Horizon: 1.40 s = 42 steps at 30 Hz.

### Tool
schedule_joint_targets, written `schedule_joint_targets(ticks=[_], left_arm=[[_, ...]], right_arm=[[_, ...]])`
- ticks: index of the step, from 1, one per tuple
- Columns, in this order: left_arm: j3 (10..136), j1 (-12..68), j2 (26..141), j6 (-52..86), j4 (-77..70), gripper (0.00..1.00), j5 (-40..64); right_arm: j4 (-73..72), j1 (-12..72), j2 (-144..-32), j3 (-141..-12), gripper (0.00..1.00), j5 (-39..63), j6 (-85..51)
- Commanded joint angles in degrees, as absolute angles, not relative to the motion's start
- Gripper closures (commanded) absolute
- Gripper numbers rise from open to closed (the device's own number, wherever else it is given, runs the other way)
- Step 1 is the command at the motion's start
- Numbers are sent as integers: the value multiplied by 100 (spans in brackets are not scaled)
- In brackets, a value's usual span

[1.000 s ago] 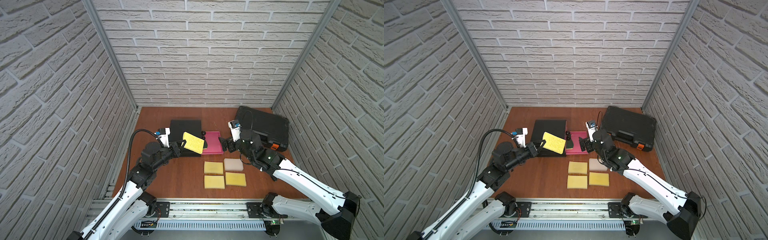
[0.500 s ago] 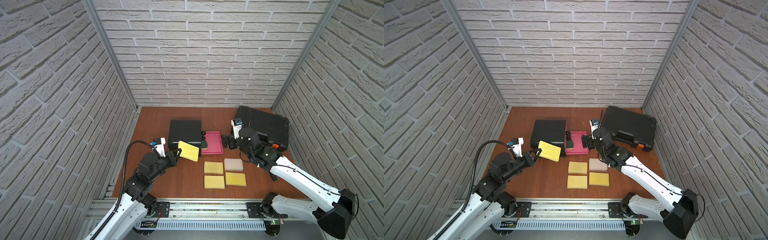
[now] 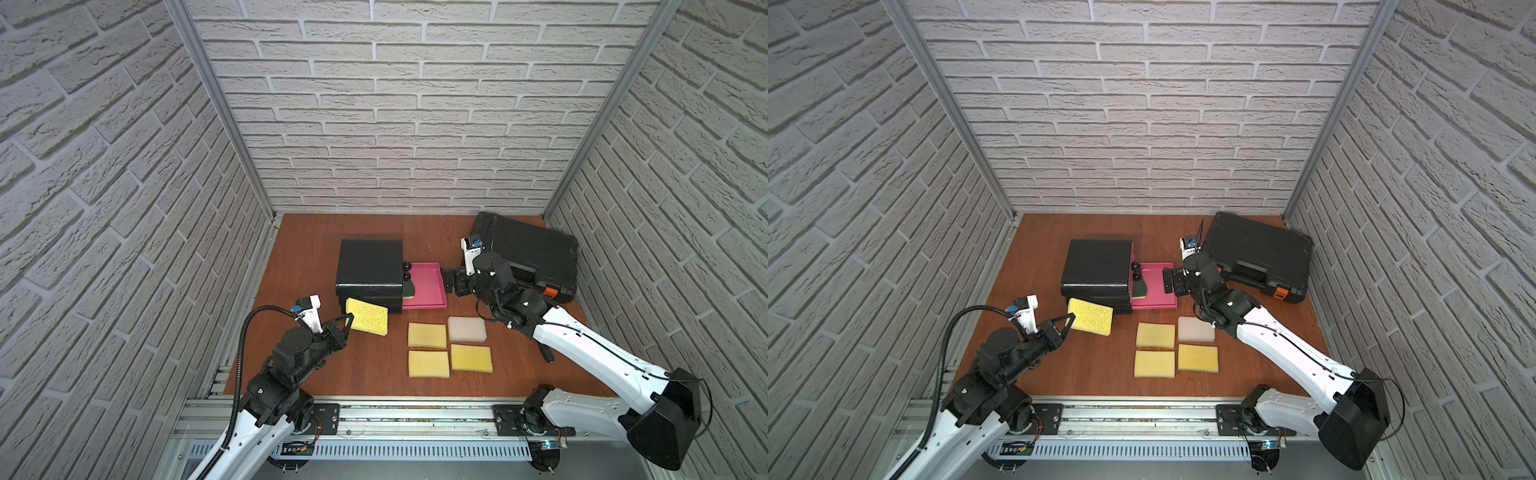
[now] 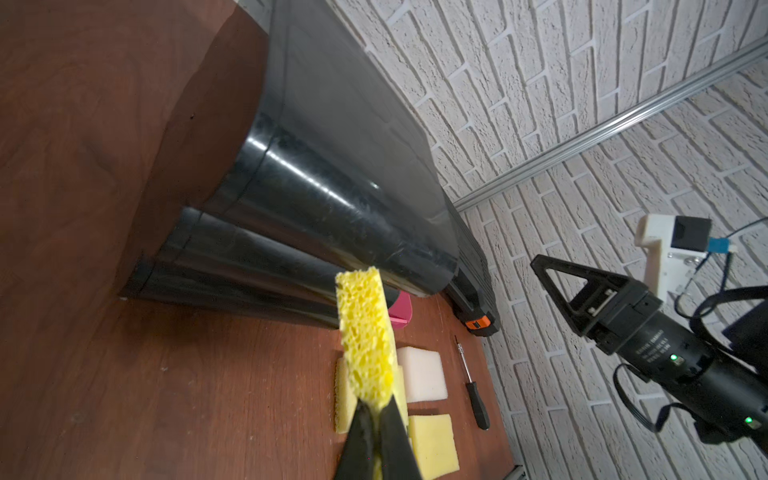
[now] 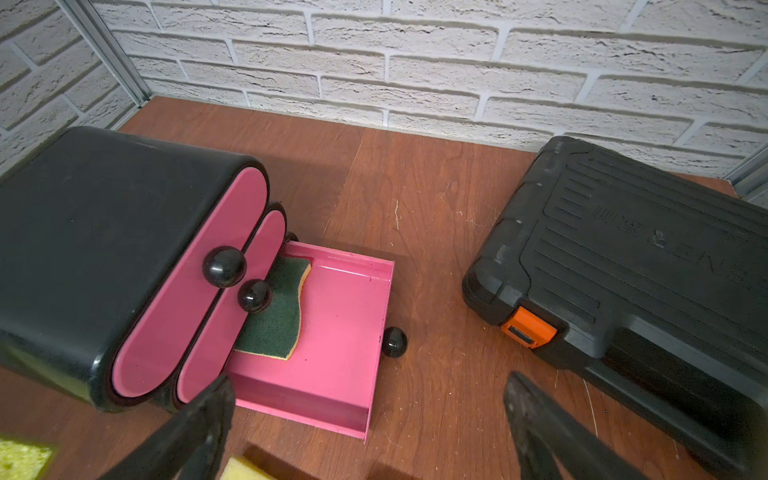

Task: Take the sponge out of the drawer
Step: Place the sponge at the center of the board.

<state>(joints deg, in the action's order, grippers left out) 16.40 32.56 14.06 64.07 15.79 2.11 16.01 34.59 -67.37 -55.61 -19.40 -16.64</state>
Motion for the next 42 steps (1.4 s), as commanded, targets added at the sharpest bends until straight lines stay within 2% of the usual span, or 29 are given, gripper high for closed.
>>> schedule_joint_targets(ticks=[1, 12, 22, 38, 42], left_arm=[[1146, 3304, 1492, 6900, 1109, 100, 80], [467, 3383, 2252, 7392, -57, 100, 220], [223, 3667, 2899, 7574, -680, 100, -191], [420, 3971, 5344, 7768, -2029, 100, -440], [499, 4033, 5606, 7765, -2184, 86, -466]], right_arm=[[1338, 3419, -6725, -5487, 0, -1901, -1808], [1356, 3355, -6835, -5441, 0, -1909, -1844], [1318, 3322, -6993, -5467, 0, -1836, -1862], [1300, 3276, -7104, -5460, 0, -1749, -1890], [1294, 3269, -7225, -5491, 0, -1620, -1881]])
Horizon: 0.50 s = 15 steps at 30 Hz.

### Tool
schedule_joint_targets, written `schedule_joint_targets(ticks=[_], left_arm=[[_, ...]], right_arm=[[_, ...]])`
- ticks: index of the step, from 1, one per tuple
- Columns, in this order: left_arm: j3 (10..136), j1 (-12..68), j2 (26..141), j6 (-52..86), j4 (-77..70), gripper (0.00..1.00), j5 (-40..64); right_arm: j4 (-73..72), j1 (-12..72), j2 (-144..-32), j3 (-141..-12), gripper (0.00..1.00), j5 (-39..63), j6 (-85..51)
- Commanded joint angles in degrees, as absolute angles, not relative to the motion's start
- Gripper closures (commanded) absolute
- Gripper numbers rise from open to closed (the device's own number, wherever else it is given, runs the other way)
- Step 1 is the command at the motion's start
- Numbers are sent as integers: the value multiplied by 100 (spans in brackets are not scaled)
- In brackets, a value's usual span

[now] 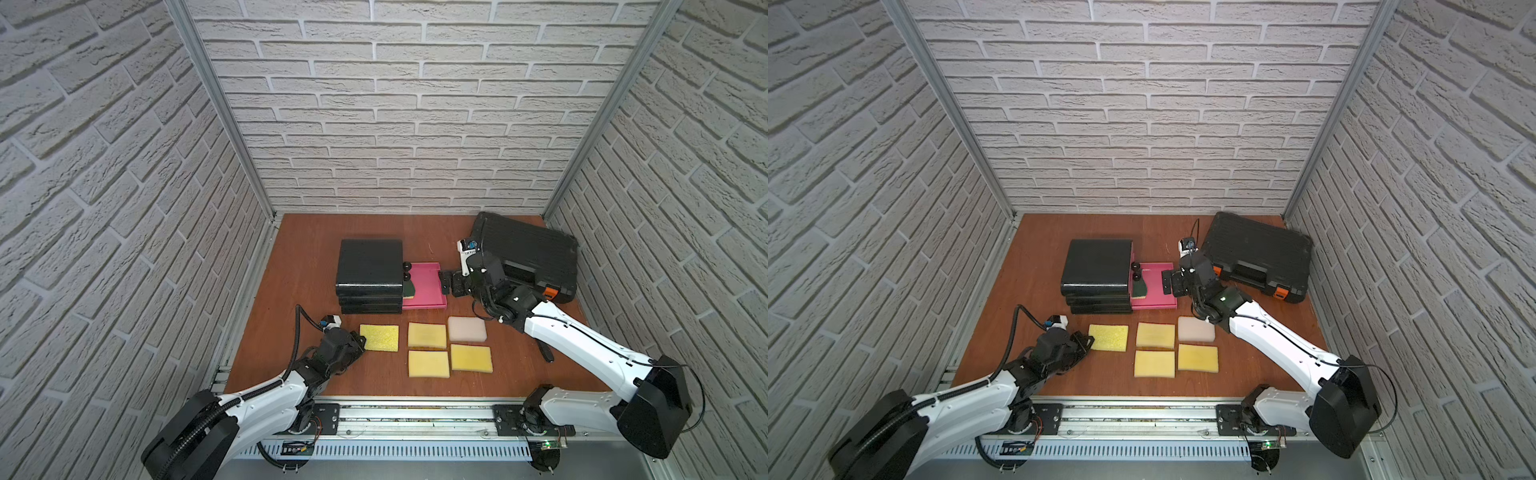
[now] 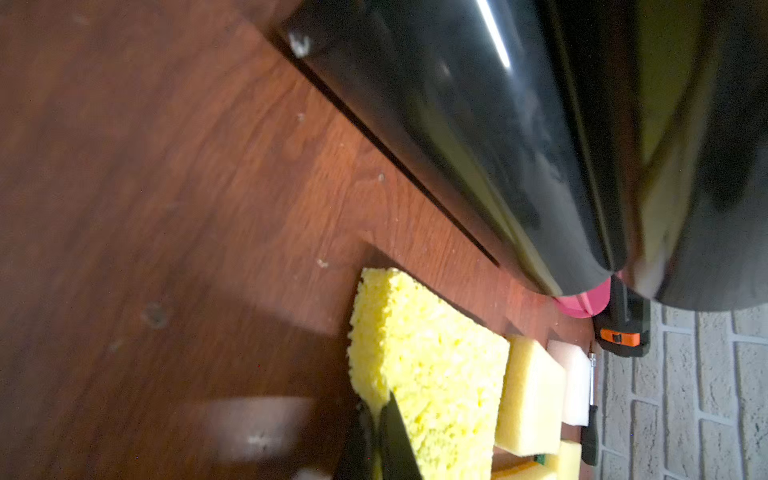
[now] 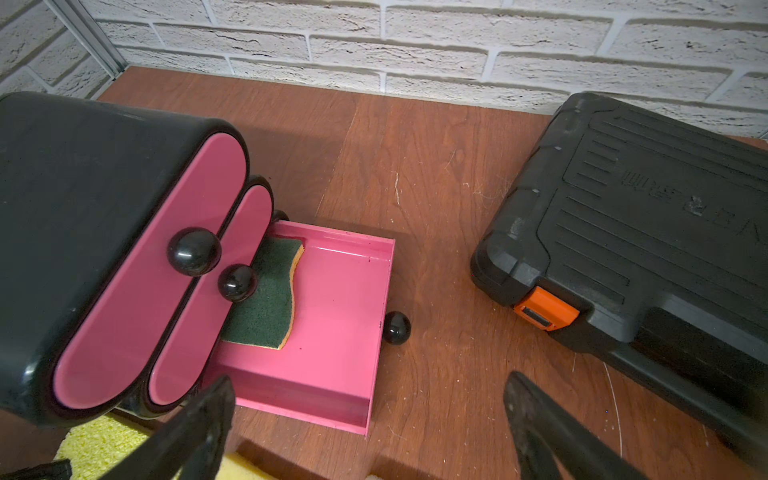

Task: Take the sponge out of the drawer
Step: Place the sponge at the center of the board.

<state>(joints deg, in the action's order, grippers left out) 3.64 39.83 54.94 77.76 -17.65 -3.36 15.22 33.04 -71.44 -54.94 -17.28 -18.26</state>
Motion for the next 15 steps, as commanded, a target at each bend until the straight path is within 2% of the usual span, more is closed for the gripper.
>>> schedule_joint_targets(ticks=[1, 5, 11, 13, 14, 15], left_arm=[[504, 4034, 5652, 7774, -2205, 82, -463], [504, 4093, 5631, 7814, -2233, 67, -513], [523, 4161, 5342, 7848, -1872, 53, -672], [546, 4182, 5223, 7855, -1695, 35, -691], [566, 4186, 5138, 7849, -1563, 22, -702], [579, 4192, 5041, 7827, -1449, 3, -726]], right_arm=[[1313, 3262, -7271, -5509, 0, -1579, -1885], [1479, 3261, -7588, -5644, 0, -1536, -2005], [1461, 3261, -7950, -5625, 1, -1368, -2170], [1412, 3261, -8106, -5616, 2, -1242, -2170], [1385, 3261, -8218, -5624, 4, -1135, -2166], [1334, 3261, -8332, -5654, 6, -971, -2159]])
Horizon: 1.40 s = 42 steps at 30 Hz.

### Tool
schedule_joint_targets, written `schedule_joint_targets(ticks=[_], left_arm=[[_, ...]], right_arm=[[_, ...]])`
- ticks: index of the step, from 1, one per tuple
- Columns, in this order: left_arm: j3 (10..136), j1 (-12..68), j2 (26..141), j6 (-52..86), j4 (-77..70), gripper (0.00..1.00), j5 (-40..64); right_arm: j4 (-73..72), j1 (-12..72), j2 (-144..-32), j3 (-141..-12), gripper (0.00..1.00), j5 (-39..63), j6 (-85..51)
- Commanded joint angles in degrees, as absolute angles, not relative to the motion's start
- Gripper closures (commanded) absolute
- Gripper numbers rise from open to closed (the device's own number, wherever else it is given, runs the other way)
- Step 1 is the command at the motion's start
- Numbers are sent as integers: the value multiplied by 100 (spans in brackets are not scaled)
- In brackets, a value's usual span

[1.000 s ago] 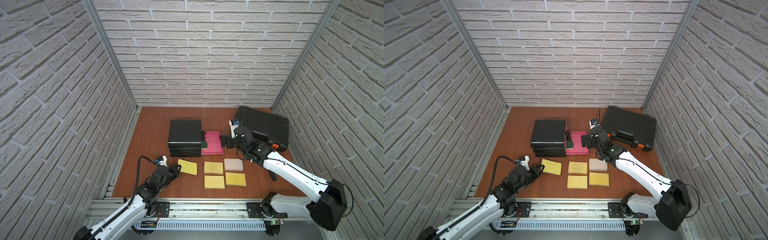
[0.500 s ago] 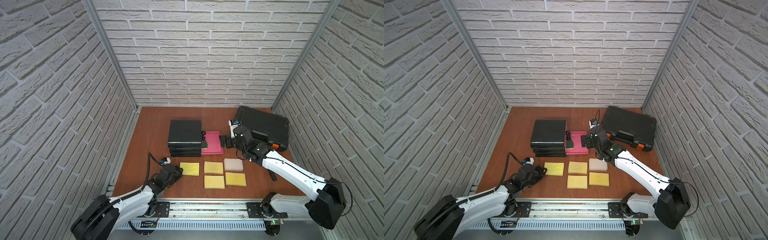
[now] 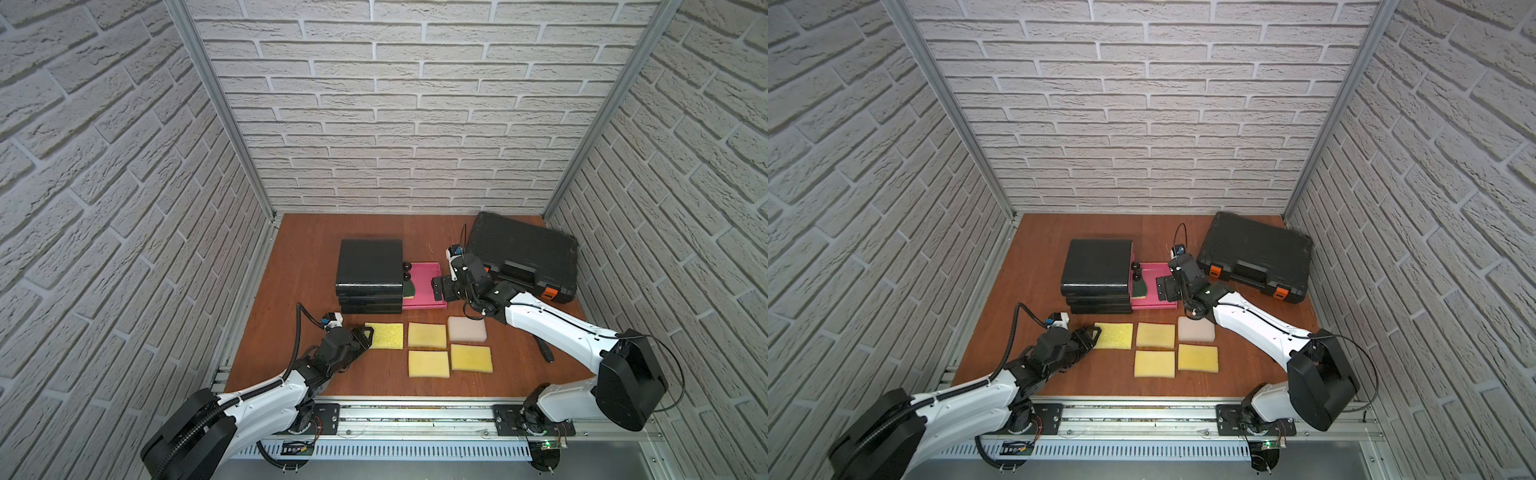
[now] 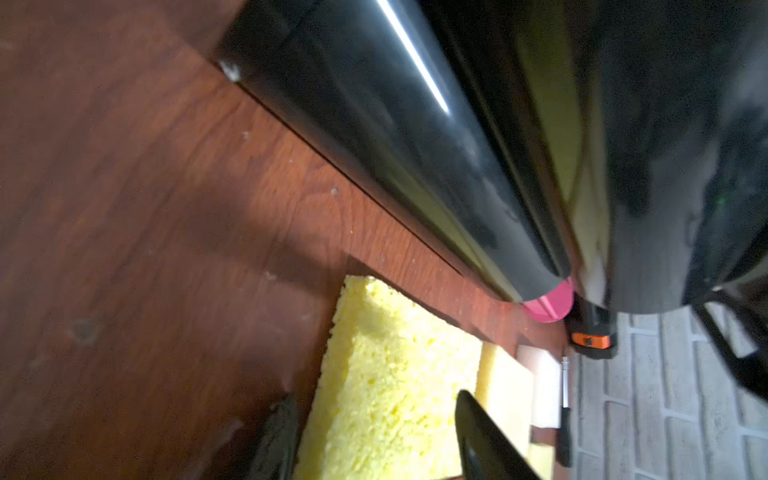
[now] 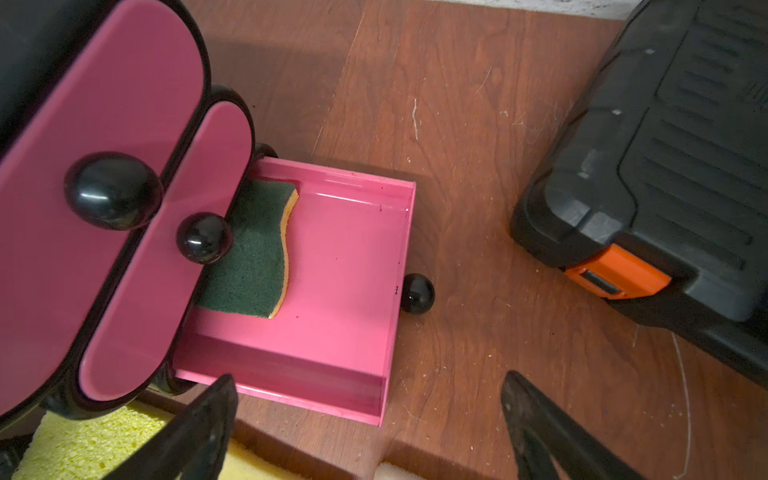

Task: Take the sponge out of the drawer
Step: Place the sponge at the center of the board, then pick up the sponge from the drawer.

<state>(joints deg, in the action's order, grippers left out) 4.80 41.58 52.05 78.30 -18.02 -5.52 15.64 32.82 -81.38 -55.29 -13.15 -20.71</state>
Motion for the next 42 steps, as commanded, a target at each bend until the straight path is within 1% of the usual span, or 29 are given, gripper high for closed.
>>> schedule_joint_targets(ticks=[1, 6, 11, 15, 19, 25, 26, 27, 28, 30, 32, 33, 34, 35, 42], left_arm=[[603, 4201, 4945, 7818, -1346, 2, -745], [714, 4210, 4182, 7678, -574, 2, -935], [949, 4210, 3083, 7372, 370, 2, -1095], [1077, 4210, 2457, 7175, 841, 2, -1182], [1107, 4215, 2175, 7115, 1045, 2, -1229], [1262, 4227, 2136, 6907, 1068, 2, -1182], [1295, 4229, 2136, 6863, 1065, 2, -1171], [1317, 4231, 2121, 6807, 1075, 2, -1161], [1346, 4238, 2120, 6774, 1121, 2, -1166], [1465, 4241, 2110, 6658, 1297, 2, -1172], [1631, 4245, 2084, 6522, 1537, 2, -1217], [1754, 4244, 2059, 6435, 1716, 2, -1271], [1867, 4241, 2037, 6362, 1866, 2, -1307], [1995, 4241, 2005, 6277, 2044, 2, -1367], [2840, 4236, 2045, 5657, 2683, 2, -1486]], right_arm=[[1281, 3261, -8444, -5683, 8, -804, -2154], [1015, 3261, -9092, -5909, 15, -247, -2173], [656, 3277, -9670, -6060, 17, 280, -2239], [438, 3286, -10107, -6267, 21, 555, -2333], [378, 3292, -10529, -6537, 25, 665, -2456], [419, 3305, -11150, -6966, 32, 723, -2668], [408, 3305, -11228, -6995, 36, 745, -2696], [396, 3304, -11290, -7021, 43, 747, -2722], [406, 3305, -11294, -7044, 52, 723, -2745], [523, 3305, -11447, -7096, 74, 598, -2786], [604, 3300, -11438, -7096, 87, 467, -2777], [614, 3303, -11383, -7064, 92, 408, -2770], [644, 3296, -11368, -7030, 96, 336, -2756], [730, 3296, -11175, -6998, 97, 194, -2749], [1397, 3274, -10096, -6760, 97, -716, -2417]])
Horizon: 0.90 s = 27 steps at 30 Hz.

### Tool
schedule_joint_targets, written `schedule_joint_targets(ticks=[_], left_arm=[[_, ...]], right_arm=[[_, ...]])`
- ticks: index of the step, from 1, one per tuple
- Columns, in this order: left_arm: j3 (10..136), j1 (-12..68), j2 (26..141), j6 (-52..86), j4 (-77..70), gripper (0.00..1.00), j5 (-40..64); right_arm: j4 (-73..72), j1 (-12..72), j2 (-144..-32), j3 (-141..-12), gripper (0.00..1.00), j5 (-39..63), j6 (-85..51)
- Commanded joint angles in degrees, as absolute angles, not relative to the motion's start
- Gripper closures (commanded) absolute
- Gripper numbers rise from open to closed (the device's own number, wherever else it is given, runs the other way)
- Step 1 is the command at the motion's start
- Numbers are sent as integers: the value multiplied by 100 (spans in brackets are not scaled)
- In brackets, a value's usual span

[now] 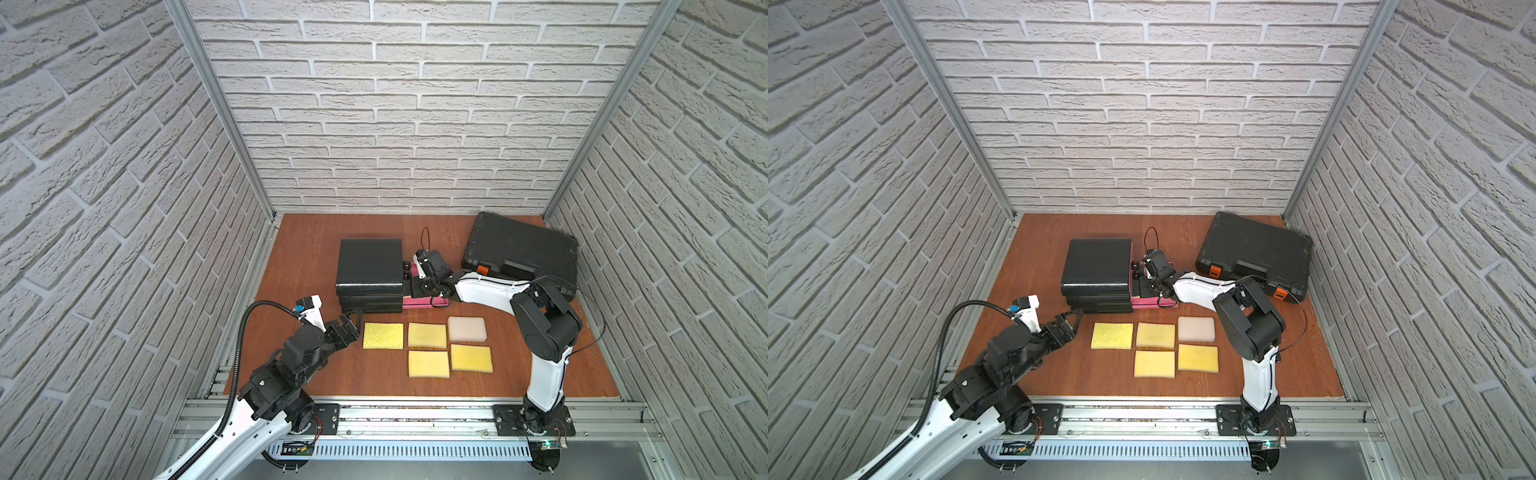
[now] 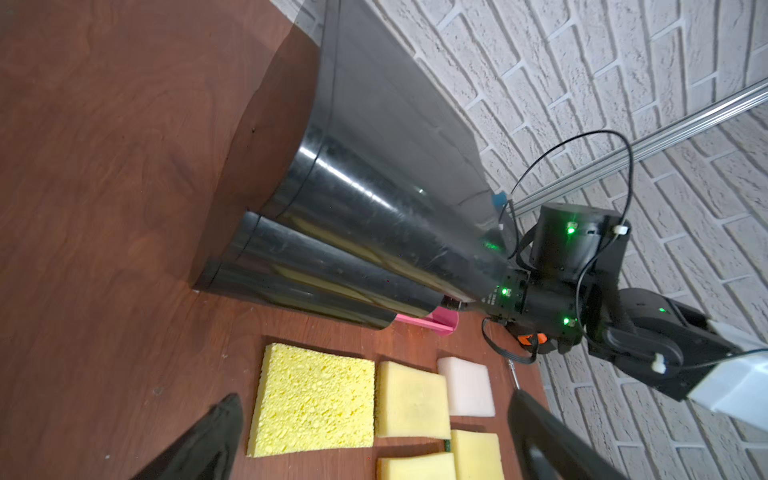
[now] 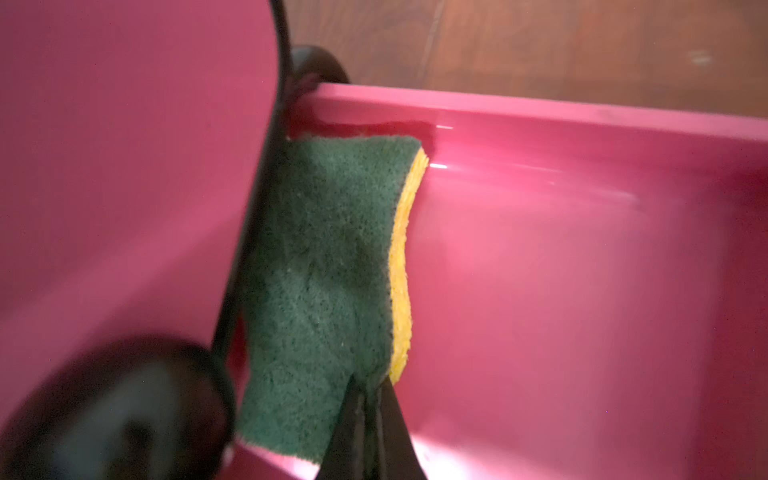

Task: Take the sponge out of the drawer
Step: Pick up the sponge from the drawer.

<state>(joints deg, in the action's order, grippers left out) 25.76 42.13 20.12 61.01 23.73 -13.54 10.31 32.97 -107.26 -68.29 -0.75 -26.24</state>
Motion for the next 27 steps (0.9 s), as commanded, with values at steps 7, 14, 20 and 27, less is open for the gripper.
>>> schedule_joint_targets(ticks=[7, 14, 20, 27], left_arm=[[3944, 4215, 3103, 4560, 2582, 2, -834], [5280, 4151, 4669, 3200, 2594, 3, 307], [5944, 3640, 5512, 2594, 2391, 3, 1891], [5823, 2584, 6098, 3075, 1271, 5, 3977]], right_arm=[[2220, 3125, -8939, -6748, 97, -1204, -1793], [3136, 2946, -7390, -6757, 97, -308, -565], [3063, 2935, -6592, -6378, 94, 2159, 262], [3282, 2944, -7079, -6503, 97, 3335, 666]])
